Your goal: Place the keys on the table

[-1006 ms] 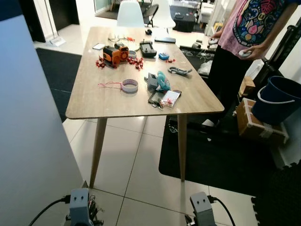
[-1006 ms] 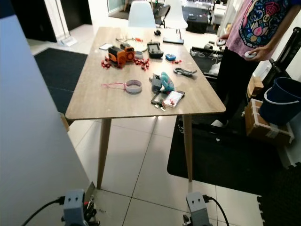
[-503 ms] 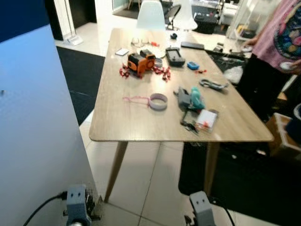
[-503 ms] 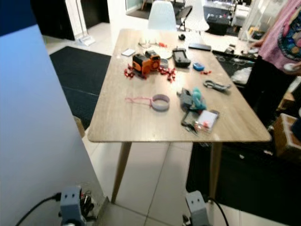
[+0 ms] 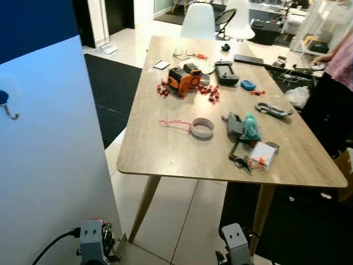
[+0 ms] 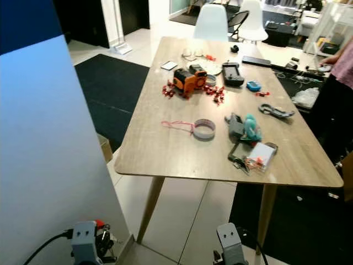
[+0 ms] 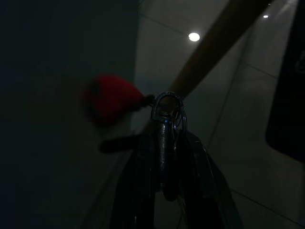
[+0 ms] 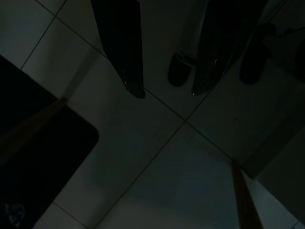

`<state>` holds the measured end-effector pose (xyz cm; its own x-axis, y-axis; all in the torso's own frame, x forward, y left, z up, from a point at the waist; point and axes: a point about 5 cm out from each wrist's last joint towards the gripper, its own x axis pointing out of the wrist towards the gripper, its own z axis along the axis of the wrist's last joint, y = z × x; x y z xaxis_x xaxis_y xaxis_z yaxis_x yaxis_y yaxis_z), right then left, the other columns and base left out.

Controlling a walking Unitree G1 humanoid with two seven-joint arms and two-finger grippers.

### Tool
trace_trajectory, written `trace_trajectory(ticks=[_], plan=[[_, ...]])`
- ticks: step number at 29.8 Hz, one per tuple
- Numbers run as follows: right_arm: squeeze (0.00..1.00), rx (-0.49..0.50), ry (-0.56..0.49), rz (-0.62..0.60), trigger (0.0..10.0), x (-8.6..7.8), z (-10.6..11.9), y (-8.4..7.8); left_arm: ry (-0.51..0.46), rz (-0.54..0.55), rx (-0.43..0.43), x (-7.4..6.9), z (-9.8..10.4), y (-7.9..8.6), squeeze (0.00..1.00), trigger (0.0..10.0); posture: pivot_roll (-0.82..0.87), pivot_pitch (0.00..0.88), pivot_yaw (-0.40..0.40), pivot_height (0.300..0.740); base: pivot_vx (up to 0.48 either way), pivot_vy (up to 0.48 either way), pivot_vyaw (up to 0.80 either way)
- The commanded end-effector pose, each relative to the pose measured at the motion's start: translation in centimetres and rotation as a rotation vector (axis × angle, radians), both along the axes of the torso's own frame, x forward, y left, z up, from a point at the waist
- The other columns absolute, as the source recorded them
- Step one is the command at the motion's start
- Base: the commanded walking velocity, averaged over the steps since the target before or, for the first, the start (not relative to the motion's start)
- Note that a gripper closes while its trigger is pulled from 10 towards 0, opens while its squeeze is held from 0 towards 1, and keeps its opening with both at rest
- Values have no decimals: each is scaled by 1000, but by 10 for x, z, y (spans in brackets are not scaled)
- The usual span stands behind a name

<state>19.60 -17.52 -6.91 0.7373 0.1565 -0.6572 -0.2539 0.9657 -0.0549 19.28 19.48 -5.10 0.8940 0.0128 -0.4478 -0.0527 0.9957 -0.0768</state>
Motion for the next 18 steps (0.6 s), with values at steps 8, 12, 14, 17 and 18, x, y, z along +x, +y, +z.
trace_trajectory(ticks=[8, 12, 14, 17, 18], plan=[[0, -10, 17, 0, 10000, -3, -2, -2, 1, -5, -32, -1, -1, -6, 0, 10000, 47, 74, -45, 740, 0, -419, 0], [0, -11, 19, -1, 10000, -3, -2, -3, 6, -10, -35, -1, -2, -5, 0, 10000, 47, 75, -45, 740, 0, -421, 0], [0, -11, 20, -2, 10000, -3, -2, -3, 8, -11, -35, -1, -2, -5, 0, 10000, 47, 75, -45, 740, 0, -420, 0], [0, -12, 22, -2, 10000, -4, -2, -3, 15, -11, -34, -2, -3, -5, 0, 10000, 48, 76, -45, 740, 0, -418, 0], [0, -12, 22, -2, 10000, -4, -2, -3, 17, -11, -34, -2, -3, -5, 0, 10000, 48, 76, -45, 740, 0, -360, 0]])
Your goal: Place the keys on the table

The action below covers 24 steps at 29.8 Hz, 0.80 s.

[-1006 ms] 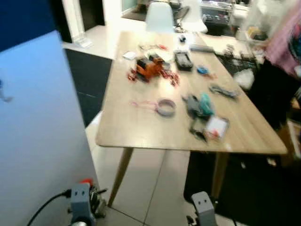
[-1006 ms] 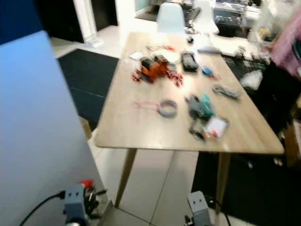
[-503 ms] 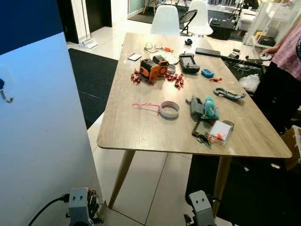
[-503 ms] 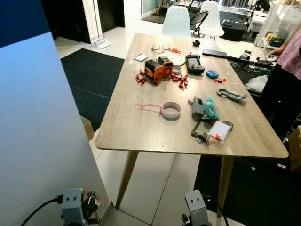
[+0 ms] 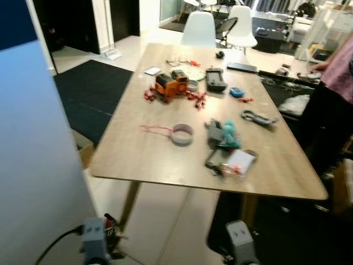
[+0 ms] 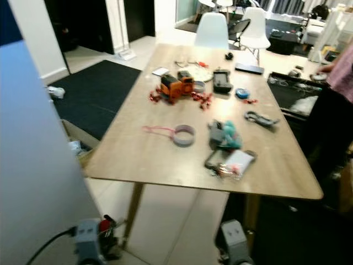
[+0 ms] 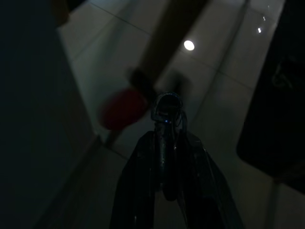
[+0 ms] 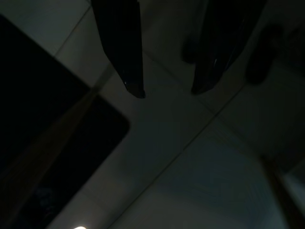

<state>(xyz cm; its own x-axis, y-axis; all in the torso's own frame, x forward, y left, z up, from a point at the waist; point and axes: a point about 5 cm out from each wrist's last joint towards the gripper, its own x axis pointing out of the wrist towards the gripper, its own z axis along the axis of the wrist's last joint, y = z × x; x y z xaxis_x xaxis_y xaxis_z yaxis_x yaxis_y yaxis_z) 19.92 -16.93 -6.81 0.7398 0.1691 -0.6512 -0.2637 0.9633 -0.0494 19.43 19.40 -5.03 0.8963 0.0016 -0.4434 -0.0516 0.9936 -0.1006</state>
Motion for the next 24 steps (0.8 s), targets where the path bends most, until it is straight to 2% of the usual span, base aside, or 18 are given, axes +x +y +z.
trace_trajectory(ticks=[1, 24], plan=[[0, -20, 29, -13, 10000, -7, -3, -9, 23, -11, -9, -4, -4, -4, 0, 10000, 48, 76, -45, 740, 0, -360, 0], [0, -22, 30, -13, 10000, -9, -4, -8, 38, -54, 5, -2, -4, -3, 0, 10000, 51, 62, -41, 740, 0, -16, 0]])
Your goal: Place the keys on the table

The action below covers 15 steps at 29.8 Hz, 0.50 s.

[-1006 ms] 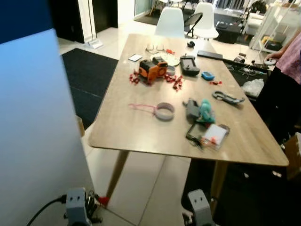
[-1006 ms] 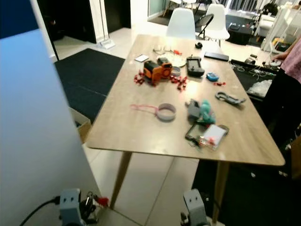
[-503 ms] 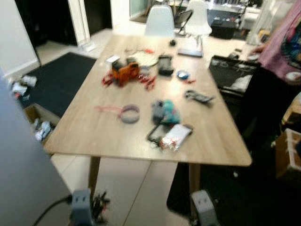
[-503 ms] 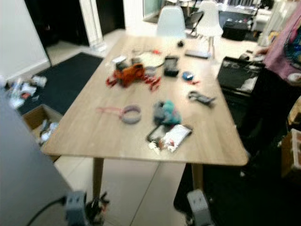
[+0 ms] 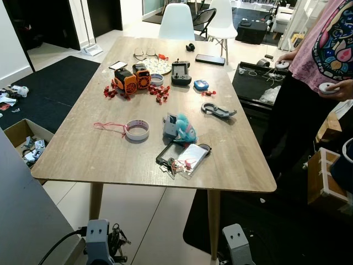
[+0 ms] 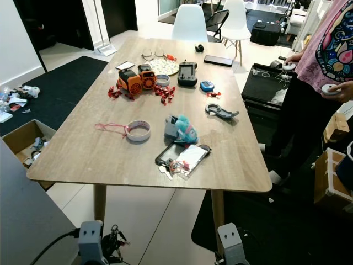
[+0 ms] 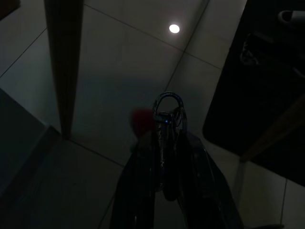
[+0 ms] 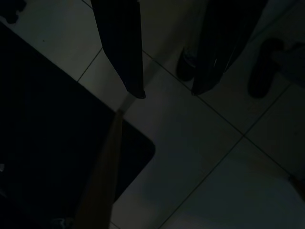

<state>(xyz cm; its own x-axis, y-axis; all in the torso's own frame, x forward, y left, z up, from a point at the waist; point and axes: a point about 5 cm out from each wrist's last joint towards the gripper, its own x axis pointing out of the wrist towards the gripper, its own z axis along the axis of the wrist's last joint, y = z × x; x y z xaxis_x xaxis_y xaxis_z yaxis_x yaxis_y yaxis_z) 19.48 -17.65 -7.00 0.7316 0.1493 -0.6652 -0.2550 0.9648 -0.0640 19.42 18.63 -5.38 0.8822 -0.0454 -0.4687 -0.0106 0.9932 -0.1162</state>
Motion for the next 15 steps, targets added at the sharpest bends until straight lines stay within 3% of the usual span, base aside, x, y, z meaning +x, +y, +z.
trace_trajectory(ticks=[1, 6, 11, 12, 13, 14, 15], plan=[[0, -3, 15, -3, 10000, -5, -3, -1, 7, -10, 25, -2, -1, 5, 0, 10000, 51, 62, -41, 740, 0, 0, 0], [0, -5, 13, -7, 10000, -5, -2, -2, -28, 10, 59, 1, 4, 12, 0, 10000, 44, 66, -42, 740, 0, 0, 0], [0, -9, 12, -9, 10000, -5, -2, -3, -105, -54, 15, 2, 12, 20, 0, 10000, 41, 68, -44, 740, 0, 0, 0], [0, -11, 13, -10, 10000, -5, -2, -5, -135, -172, -21, -1, 16, 18, 0, 10000, 40, 70, -46, 740, 0, 0, 0], [0, -11, 13, -10, 10000, -5, -2, -5, -135, -172, -21, -1, 16, 18, 0, 10000, 40, 70, -46, 740, 0, 0, 0], [0, -14, 14, -11, 10000, -5, -2, -6, -148, -297, -23, -5, 19, 16, 0, 10000, 43, 70, -48, 740, 0, 0, 0], [0, -14, 14, -11, 10000, -5, -2, -6, -148, -297, -23, -5, 19, 16, 0, 10000, 43, 70, -48, 740, 0, 0, 0]])
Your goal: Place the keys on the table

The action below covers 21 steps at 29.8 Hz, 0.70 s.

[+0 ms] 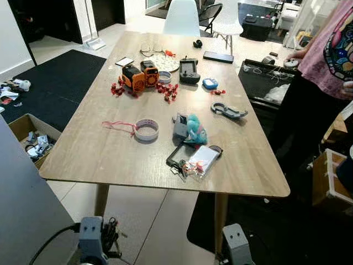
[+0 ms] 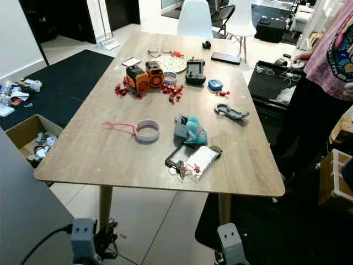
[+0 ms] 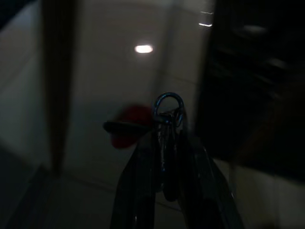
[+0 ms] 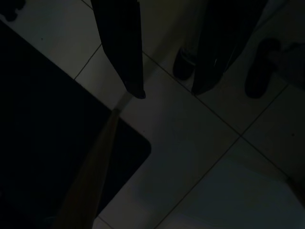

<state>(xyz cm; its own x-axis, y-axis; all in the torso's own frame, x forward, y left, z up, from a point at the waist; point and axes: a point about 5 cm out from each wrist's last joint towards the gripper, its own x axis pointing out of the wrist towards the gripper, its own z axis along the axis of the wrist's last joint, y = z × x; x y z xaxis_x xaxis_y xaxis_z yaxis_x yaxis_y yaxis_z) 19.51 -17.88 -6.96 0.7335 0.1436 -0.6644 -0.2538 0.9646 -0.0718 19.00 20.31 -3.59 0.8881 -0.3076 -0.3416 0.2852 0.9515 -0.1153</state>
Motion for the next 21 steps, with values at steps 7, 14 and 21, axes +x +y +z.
trace_trajectory(ticks=[7, 14, 21], plan=[[0, -18, 18, -11, 10000, -7, -3, -9, -55, -533, 103, -20, 26, 17, 0, 10000, 42, 71, -49, 740, 0, 0, 0], [0, -14, 5, -4, 10000, -5, -1, -11, -251, -799, 14, -15, 90, 6, 0, 10000, 45, 74, -58, 740, 0, 0, 0], [0, -16, -1, 1, 10000, -3, 0, -11, -349, -1051, -82, -13, 154, -24, 0, 10000, 37, 74, -57, 740, 0, 0, 0]])
